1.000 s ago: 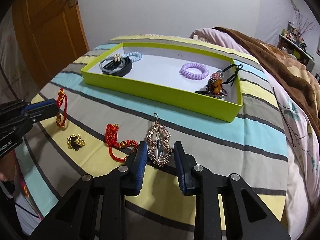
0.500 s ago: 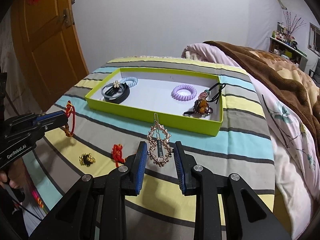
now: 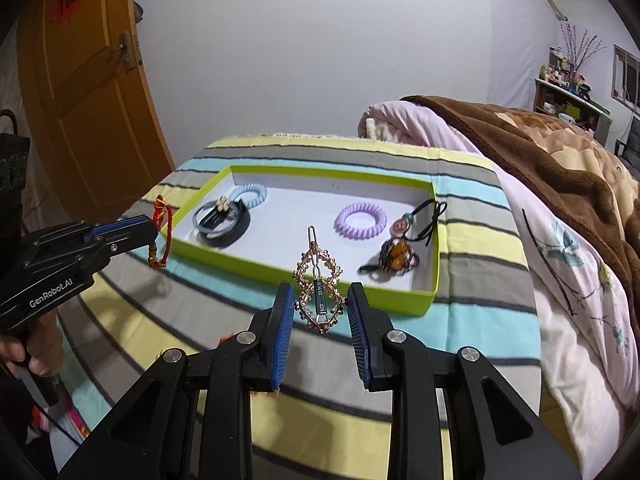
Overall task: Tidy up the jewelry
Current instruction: 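Carry the red knot cord and rhinestone clip into the box and open both tools, then lift both tools out of the box back toward the last jewelry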
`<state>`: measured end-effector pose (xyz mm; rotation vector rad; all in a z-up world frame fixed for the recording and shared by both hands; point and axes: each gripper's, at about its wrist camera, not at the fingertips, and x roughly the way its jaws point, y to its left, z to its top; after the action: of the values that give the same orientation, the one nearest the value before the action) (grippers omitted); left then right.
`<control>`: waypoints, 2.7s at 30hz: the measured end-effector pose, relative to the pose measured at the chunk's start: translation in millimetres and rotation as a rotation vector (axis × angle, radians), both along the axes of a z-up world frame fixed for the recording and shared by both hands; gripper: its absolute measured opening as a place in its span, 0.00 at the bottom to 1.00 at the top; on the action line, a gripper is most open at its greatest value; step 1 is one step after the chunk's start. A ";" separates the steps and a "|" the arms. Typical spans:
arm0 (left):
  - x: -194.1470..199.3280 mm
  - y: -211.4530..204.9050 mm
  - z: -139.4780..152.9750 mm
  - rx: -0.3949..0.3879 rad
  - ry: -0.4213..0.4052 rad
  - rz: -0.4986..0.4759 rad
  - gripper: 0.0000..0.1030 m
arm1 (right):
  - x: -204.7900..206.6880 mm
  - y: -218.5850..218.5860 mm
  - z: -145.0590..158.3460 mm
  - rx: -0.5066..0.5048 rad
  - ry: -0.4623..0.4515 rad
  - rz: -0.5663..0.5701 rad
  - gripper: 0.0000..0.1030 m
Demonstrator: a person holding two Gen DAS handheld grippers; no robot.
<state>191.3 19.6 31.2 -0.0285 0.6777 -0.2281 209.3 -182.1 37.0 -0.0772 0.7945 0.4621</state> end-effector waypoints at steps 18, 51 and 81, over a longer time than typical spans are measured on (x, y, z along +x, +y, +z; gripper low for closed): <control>110.4 -11.1 -21.6 0.039 0.080 0.011 0.07 | 89.9 16.5 -18.7 -0.046 0.035 -0.038 0.27; 85.2 -20.0 -17.6 0.041 0.110 0.022 0.08 | 65.6 -1.3 -4.0 0.001 0.044 -0.046 0.33; -79.3 -5.0 -22.4 0.003 0.083 0.071 0.09 | -79.0 -17.4 -4.4 0.038 0.041 0.071 0.34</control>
<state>112.1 14.6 8.9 -0.0596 0.7583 -0.1587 130.3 -199.5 32.5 -0.0607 0.8248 0.5472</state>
